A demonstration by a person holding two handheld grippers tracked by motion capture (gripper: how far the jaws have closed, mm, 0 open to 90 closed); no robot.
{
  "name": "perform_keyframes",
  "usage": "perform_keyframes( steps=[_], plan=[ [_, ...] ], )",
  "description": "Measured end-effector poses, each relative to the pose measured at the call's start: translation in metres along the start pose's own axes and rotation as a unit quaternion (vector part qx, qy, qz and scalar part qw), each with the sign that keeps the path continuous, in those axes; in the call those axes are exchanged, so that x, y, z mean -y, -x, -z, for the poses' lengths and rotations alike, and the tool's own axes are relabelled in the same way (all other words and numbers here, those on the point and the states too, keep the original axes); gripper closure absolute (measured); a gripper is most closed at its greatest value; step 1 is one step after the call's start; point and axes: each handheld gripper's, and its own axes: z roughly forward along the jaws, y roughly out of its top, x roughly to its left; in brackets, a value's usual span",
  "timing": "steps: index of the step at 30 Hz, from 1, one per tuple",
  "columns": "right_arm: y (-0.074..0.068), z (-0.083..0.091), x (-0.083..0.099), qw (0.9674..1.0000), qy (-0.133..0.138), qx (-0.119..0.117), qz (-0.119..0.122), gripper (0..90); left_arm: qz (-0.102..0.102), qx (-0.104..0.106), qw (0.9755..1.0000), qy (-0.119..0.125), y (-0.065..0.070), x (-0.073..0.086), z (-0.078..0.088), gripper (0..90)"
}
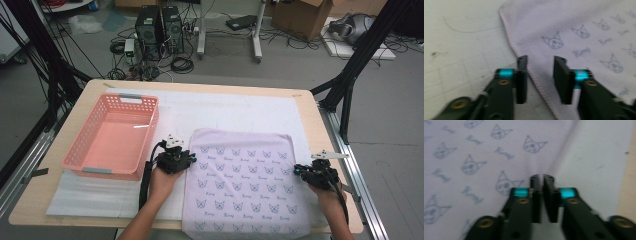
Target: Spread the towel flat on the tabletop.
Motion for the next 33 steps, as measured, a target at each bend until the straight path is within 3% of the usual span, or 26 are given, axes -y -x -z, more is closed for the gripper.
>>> perform_keyframes(
  steps=[4, 6, 7, 8, 11, 14, 18, 21, 23, 25, 28, 33],
  plan=[
    [0.004, 0.002, 0.002, 0.9991, 0.008, 0.042, 0.004, 89.0, 0.013, -0.02, 0.9997, 0.004, -0.002, 0.001, 0.003, 88.2],
    [0.008, 0.004, 0.006, 0.9992, 0.019, 0.03, -0.016, 88.6, 0.015, -0.018, 0.9997, 0.009, -0.003, 0.002, 0.004, 87.3],
    [0.007, 0.004, 0.007, 0.9991, 0.024, 0.032, -0.016, 86.8, 0.02, -0.025, 0.9994, 0.016, -0.003, 0.003, 0.005, 82.0],
    [0.005, 0.004, 0.008, 0.9989, 0.03, 0.033, -0.012, 80.1, 0.025, -0.021, 0.9993, 0.021, -0.004, 0.003, 0.006, 71.5],
    [0.004, 0.009, 0.009, 0.9985, 0.048, 0.023, -0.01, 70.7, 0.027, 0.005, 0.9983, 0.051, -0.005, 0.007, 0.014, 54.7],
    [0.002, 0.018, 0.01, 0.9973, 0.073, 0.011, -0.008, 61.7, 0.016, 0.035, 0.9966, 0.073, -0.004, 0.012, 0.021, 45.4],
    [-0.004, 0.027, 0.013, 0.9956, 0.094, 0.001, 0.004, 47.8, 0.009, 0.074, 0.9914, 0.108, -0.002, 0.012, 0.028, 36.7],
    [-0.008, 0.035, 0.016, 0.9938, 0.108, -0.012, 0.022, 37.1, 0.007, 0.072, 0.9904, 0.118, 0.001, 0.011, 0.033, 28.5],
    [-0.009, 0.038, 0.019, 0.9929, 0.116, -0.009, 0.028, 28.7, 0.004, 0.072, 0.9889, 0.13, 0.003, 0.012, 0.037, 17.0],
    [-0.009, 0.041, 0.022, 0.9926, 0.117, -0.015, 0.03, 25.6, 0.005, 0.082, 0.9866, 0.141, 0.005, 0.012, 0.04, 16.2],
    [-0.009, 0.044, 0.022, 0.9911, 0.13, -0.008, 0.031, 20.9, 0.0, 0.092, 0.9852, 0.144, 0.008, 0.012, 0.042, 16.2],
    [-0.007, 0.045, 0.021, 0.9892, 0.144, -0.005, 0.03, 20.3, -0.003, 0.097, 0.984, 0.149, 0.005, 0.012, 0.043, 16.4]
  ],
)
